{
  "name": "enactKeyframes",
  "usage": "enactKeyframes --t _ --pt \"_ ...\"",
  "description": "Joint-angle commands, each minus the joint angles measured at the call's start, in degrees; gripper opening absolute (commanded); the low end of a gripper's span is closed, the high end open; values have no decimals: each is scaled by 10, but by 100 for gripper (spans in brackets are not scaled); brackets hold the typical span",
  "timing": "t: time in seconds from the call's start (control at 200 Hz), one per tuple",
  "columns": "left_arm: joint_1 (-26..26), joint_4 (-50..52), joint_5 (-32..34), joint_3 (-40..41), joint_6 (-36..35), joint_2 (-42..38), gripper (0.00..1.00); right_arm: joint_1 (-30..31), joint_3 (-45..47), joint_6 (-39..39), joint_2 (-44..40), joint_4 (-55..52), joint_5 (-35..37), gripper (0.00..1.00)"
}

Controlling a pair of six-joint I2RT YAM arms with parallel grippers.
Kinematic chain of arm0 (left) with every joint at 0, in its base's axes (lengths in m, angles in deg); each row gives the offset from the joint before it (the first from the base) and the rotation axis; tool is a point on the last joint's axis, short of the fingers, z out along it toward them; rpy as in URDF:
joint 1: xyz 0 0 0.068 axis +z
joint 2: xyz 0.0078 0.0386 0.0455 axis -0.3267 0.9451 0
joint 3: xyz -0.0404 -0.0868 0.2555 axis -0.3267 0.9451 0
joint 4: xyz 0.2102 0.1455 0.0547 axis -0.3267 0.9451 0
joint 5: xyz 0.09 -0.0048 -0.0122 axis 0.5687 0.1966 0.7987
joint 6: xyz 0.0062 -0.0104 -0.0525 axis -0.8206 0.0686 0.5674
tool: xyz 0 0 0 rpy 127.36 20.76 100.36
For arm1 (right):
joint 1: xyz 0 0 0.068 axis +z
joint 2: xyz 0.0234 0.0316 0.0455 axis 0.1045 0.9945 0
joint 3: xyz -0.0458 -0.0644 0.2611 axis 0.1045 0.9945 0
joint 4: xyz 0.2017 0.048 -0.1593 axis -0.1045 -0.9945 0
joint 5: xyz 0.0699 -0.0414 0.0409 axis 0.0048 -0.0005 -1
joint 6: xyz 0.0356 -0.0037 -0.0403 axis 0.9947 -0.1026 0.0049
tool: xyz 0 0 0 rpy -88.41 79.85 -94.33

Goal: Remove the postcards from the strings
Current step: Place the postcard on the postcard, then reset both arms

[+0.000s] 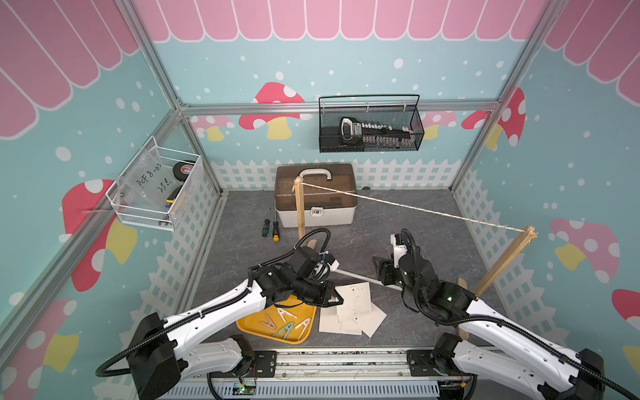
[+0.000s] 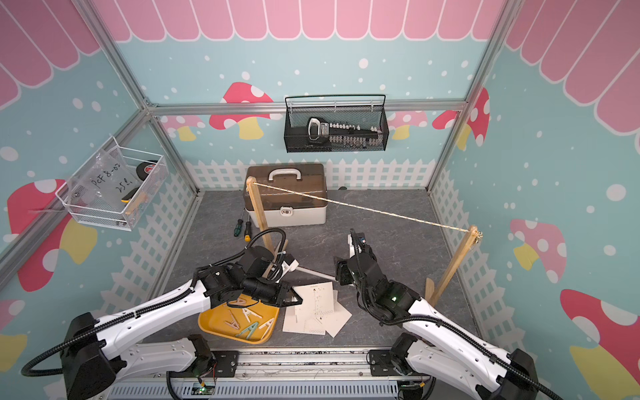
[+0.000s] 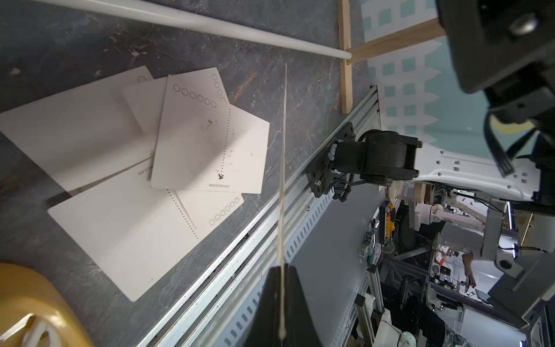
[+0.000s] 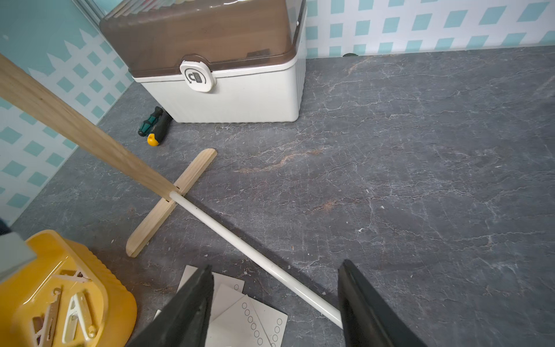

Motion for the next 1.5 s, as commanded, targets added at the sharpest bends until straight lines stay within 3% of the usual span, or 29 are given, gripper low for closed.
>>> enactKeyframes --t 0.0,0.075,0.13,0.19,0.245,0.265,0.28,0.395,0.535,0.831,0.901,0.961,1.071,1.131,1.256,1.356,1.491 --pt "-6 -59 42 4 22 20 11 -7 14 26 1 -10 -12 65" --pt "-7 -62 56 3 21 34 26 -8 22 32 3 -7 -23 65" --pt "-7 -62 65 2 21 41 47 -9 25 33 3 -7 -26 65" --pt "-7 -60 76 1 23 45 59 -10 27 31 1 -7 -26 65" --pt "-7 -48 90 -3 23 43 81 -10 27 28 0 -7 -25 65" --pt "-7 -41 98 -6 21 39 96 -11 27 26 0 -7 -24 65" --pt "-7 -35 105 -8 20 36 99 -11 27 25 0 -7 -24 65" --pt "-6 44 176 -44 -9 -4 100 -18 17 7 13 -1 -22 65" --pt "-3 145 307 -101 -47 -77 100 -37 -7 -13 48 12 -39 65" --pt "35 264 550 -173 -77 -186 100 -106 -47 -34 86 42 -78 64" --pt "93 292 555 -179 -91 -189 100 -125 -55 -44 94 50 -70 63" --pt "176 287 513 -167 -107 -193 100 -141 -61 -58 101 58 -52 63" --pt "374 212 350 -107 -105 -206 100 -177 -58 -79 111 81 -27 62" --pt "447 157 294 -73 -83 -199 100 -201 -51 -87 119 92 -14 62" --pt "499 55 277 -38 -55 -139 100 -254 -11 -101 130 130 28 61" --pt "536 -5 287 -27 -44 -78 100 -263 34 -131 148 196 98 62" --pt "551 -55 377 -25 -83 -5 100 -272 63 -153 197 258 147 64"
